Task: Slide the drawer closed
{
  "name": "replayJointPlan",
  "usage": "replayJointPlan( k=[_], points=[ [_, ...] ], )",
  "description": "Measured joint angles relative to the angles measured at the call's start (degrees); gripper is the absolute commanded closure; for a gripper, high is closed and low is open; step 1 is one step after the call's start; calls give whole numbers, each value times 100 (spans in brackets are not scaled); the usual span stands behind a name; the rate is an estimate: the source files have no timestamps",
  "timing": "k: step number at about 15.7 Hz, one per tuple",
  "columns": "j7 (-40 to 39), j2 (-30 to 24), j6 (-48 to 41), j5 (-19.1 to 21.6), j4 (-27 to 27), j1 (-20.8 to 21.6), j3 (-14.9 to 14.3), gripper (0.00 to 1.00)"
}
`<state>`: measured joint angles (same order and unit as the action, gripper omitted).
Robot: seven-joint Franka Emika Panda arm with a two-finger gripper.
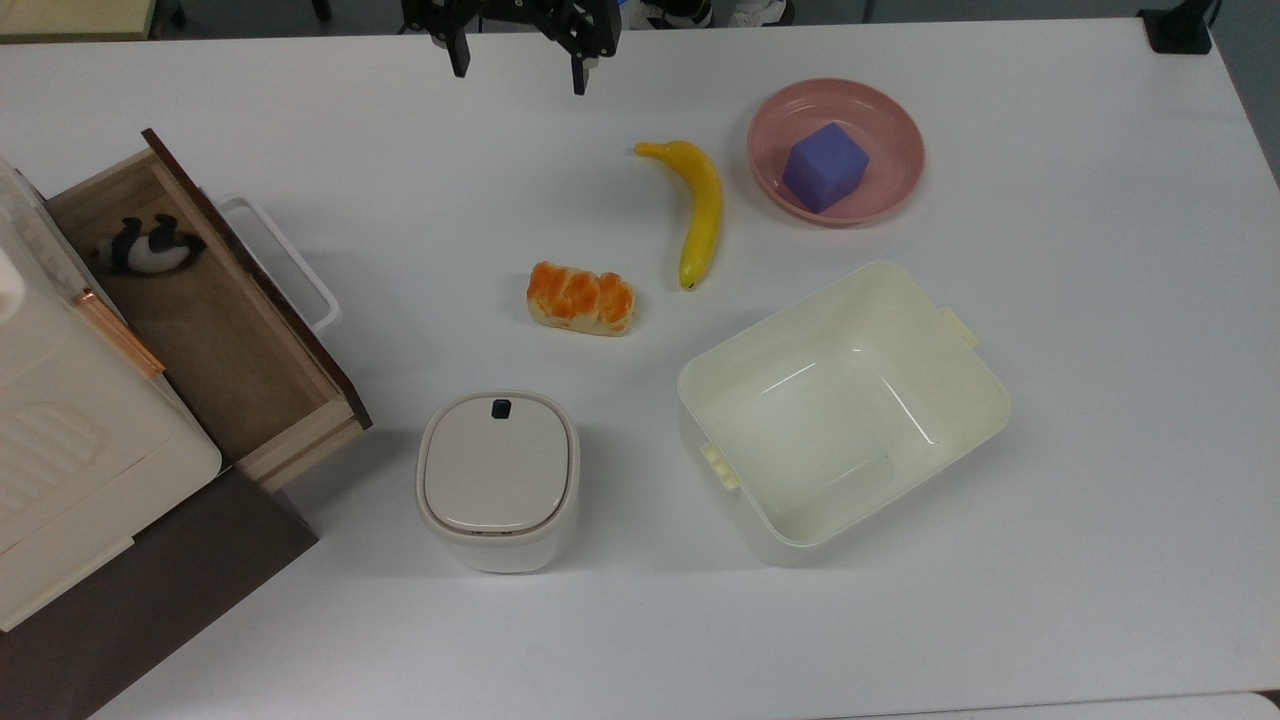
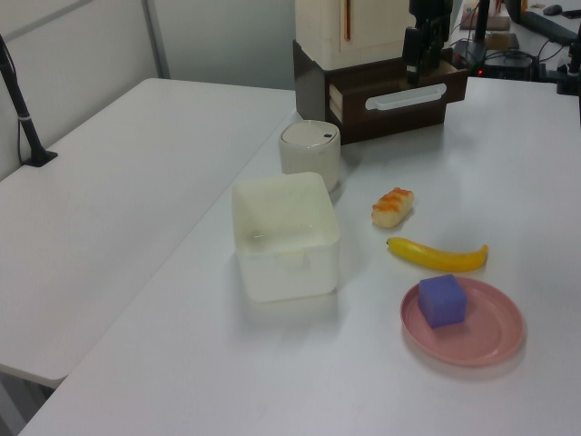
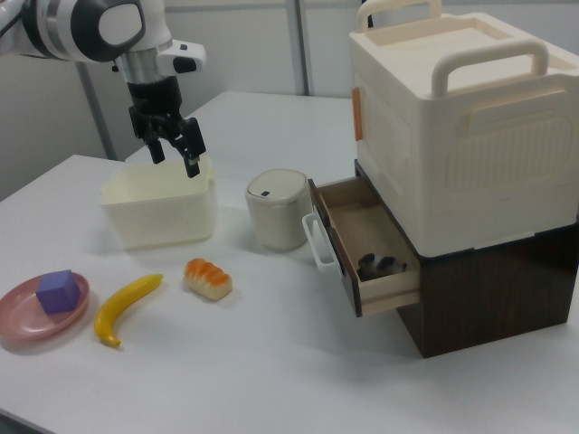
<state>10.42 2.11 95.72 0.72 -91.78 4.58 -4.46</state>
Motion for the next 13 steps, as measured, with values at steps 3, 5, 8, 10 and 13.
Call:
replayJointPlan(
  k=[3, 5, 8, 10, 13],
  points=[
    [0, 1, -46, 0, -4, 0, -3, 0],
    [0, 3, -64, 0, -5, 0, -4, 0],
    [-6, 6, -64, 0, -5, 0, -5, 0],
    [-64, 9, -64, 0, -5, 0, -5, 0],
    [-141, 12, -64, 0, -7, 0, -5, 18]
  ],
)
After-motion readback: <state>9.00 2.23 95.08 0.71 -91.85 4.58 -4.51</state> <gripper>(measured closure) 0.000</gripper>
